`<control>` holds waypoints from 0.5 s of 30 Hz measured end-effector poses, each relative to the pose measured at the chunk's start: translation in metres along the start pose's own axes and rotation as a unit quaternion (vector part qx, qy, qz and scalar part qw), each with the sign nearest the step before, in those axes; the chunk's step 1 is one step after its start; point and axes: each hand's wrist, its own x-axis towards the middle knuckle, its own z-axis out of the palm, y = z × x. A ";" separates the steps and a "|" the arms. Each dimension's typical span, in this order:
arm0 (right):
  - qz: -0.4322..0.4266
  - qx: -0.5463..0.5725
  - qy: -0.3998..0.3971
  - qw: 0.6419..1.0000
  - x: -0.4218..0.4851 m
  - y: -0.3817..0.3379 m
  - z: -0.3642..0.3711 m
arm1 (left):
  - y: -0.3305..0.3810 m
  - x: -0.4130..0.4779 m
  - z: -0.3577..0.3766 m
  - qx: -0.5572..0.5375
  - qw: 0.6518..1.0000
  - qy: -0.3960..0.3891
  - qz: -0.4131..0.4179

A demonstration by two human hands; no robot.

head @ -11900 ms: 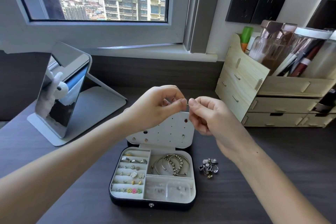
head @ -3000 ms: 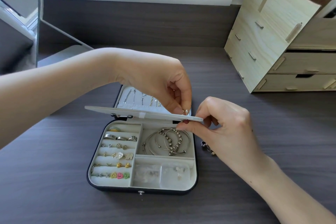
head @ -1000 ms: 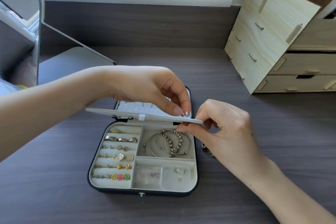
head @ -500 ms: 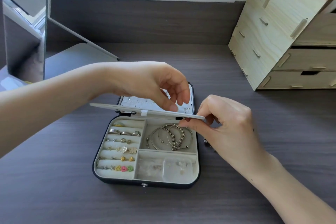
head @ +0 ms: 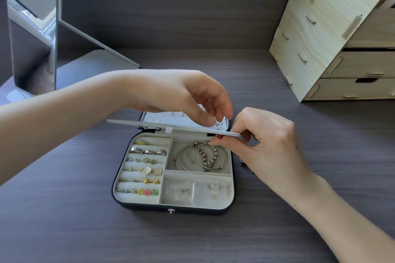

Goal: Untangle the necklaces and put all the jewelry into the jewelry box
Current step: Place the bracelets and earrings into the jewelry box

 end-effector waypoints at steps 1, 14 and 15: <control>-0.002 -0.001 0.002 1.000 0.000 0.000 0.000 | 0.001 0.000 0.001 0.004 1.000 0.001 -0.008; -0.018 -0.005 0.009 1.000 0.001 -0.001 0.001 | 0.008 0.000 0.005 0.057 0.998 0.013 -0.025; -0.018 -0.004 0.009 1.000 0.002 -0.001 0.001 | 0.008 0.001 0.006 0.094 0.995 0.013 -0.034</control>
